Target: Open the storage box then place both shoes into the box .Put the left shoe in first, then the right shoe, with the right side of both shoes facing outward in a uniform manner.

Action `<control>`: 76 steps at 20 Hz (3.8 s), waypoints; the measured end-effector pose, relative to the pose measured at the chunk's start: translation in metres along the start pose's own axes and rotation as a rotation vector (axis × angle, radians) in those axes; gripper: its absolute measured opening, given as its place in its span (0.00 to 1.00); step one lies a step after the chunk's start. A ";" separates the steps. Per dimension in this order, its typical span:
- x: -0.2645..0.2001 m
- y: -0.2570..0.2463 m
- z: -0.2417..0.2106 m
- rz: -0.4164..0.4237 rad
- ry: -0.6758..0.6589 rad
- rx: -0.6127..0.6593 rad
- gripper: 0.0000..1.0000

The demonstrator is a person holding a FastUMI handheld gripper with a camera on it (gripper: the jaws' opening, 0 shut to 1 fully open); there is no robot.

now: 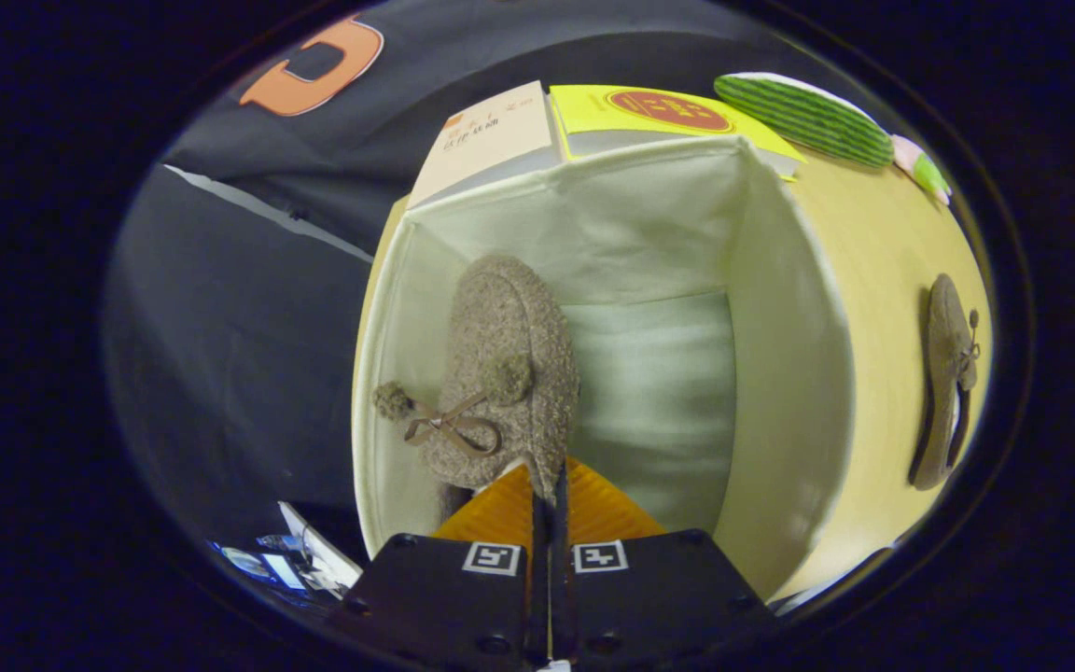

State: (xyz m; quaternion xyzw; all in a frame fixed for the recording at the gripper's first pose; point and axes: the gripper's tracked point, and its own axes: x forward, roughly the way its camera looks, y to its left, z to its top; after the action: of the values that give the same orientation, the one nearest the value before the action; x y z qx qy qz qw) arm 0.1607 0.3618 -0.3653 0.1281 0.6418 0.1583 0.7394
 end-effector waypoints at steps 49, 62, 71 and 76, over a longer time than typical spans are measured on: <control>-0.128 -0.401 0.019 -0.386 0.082 0.013 0.06; -0.211 -0.280 0.036 -0.291 -0.025 -0.029 0.07; -0.217 -0.154 0.037 -0.147 -0.070 0.000 0.06; -0.200 -0.090 0.041 -0.049 -0.070 0.029 0.06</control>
State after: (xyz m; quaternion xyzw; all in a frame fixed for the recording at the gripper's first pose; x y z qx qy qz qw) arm 0.1821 0.2006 -0.2134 0.1282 0.6205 0.1262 0.7633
